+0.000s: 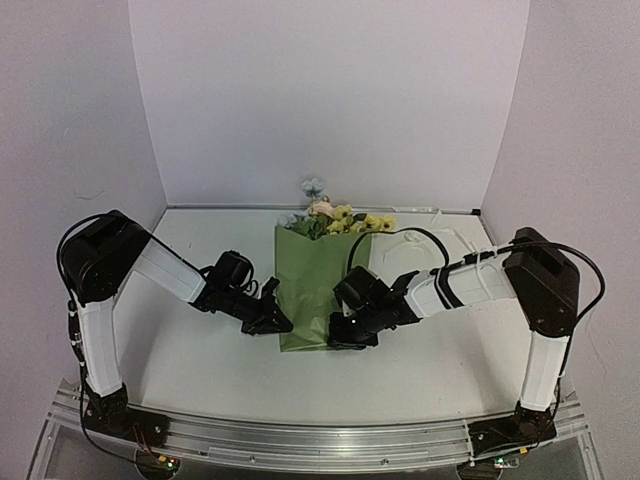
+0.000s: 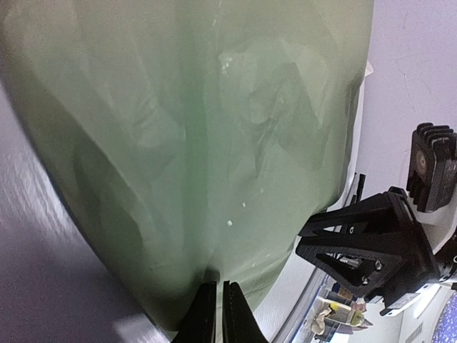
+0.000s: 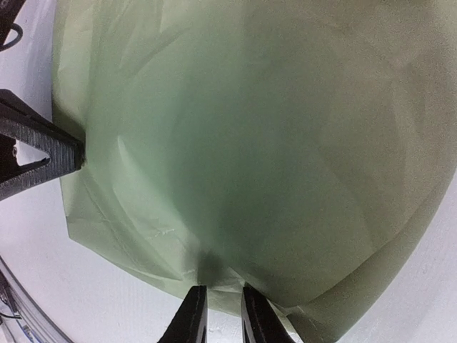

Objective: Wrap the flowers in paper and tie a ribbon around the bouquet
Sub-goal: Press the fold line of the folded wrapping paper.

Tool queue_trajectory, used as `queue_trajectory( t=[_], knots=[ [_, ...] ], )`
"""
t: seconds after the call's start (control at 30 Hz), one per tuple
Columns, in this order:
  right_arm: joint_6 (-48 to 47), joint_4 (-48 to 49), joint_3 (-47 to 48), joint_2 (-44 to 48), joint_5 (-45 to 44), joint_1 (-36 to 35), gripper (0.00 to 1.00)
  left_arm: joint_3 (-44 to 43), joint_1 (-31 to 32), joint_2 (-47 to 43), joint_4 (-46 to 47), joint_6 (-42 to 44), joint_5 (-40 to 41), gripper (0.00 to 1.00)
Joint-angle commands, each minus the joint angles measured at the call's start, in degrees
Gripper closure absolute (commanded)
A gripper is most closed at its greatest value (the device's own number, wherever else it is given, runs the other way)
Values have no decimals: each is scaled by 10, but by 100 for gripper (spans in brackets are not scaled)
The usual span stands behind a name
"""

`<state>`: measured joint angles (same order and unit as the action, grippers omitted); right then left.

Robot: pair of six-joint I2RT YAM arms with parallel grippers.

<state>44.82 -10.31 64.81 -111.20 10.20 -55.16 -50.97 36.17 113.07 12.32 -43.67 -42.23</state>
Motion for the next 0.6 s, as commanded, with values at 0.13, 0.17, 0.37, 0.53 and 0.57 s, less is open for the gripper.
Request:
queue_trajectory(
  t=[0.13,0.17,0.37,0.53,0.57],
  knots=[
    [-11,-36,3,26,-3,-4,80,-19,-4,26,-20,2,20,94],
    [-15,-46,10,36,-9,-6,80,-19,-3,25,-21,4,20,94],
    [-45,-115,98,47,-59,-26,78,-18,-3,21,-26,14,15,93],
    [-60,-156,154,4,-94,-36,77,-22,-3,18,-32,18,14,93],
    [-62,-161,161,-8,-98,-37,76,-22,-3,18,-33,19,14,93]
  ],
)
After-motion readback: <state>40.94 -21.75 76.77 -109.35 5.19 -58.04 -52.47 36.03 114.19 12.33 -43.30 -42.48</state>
